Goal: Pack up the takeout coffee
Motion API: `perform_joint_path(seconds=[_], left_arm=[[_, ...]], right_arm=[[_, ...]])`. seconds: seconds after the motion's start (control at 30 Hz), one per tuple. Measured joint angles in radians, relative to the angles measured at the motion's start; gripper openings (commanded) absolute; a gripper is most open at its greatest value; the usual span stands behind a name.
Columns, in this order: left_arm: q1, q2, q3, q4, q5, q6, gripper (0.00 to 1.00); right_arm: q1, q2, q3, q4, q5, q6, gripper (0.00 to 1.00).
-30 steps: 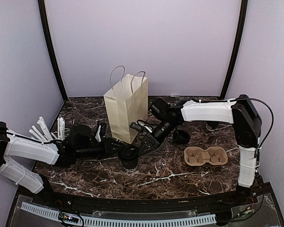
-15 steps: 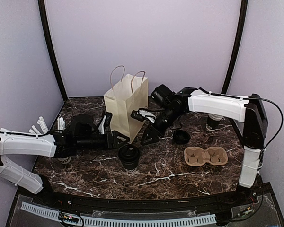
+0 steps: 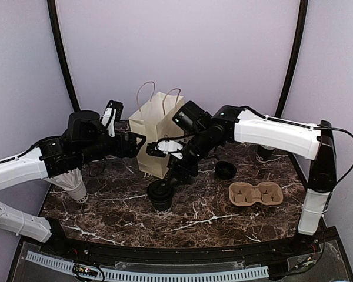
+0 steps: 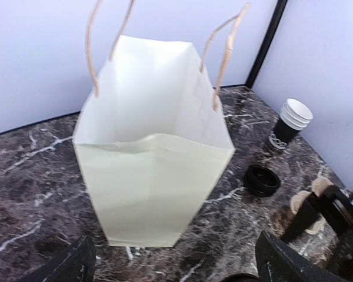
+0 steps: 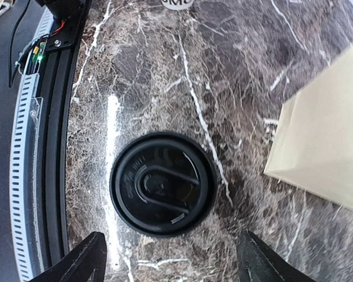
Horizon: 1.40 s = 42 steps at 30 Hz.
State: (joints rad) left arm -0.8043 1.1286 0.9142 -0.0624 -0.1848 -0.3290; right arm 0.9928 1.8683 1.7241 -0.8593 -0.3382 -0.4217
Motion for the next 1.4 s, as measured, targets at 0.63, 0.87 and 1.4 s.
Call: perform_joint_path(seconds=[0.63,0.87,1.4], left_arm=[[0.333,-0.137,-0.132,0.106,0.010,0.172,0.97],[0.333,-0.148,-0.132,0.110,0.018,0.188,0.97],[0.333,-0.148,-0.132,0.110,0.032,0.192,0.96]], right_arm=[[0.094,0.202,0.200,-0.082,0.115,-0.119,0.91],[0.095,0.204,0.202,-0.111,0.110,-0.121,0.89],[0.116,0.206,0.200,-0.113,0.148,-0.107,0.78]])
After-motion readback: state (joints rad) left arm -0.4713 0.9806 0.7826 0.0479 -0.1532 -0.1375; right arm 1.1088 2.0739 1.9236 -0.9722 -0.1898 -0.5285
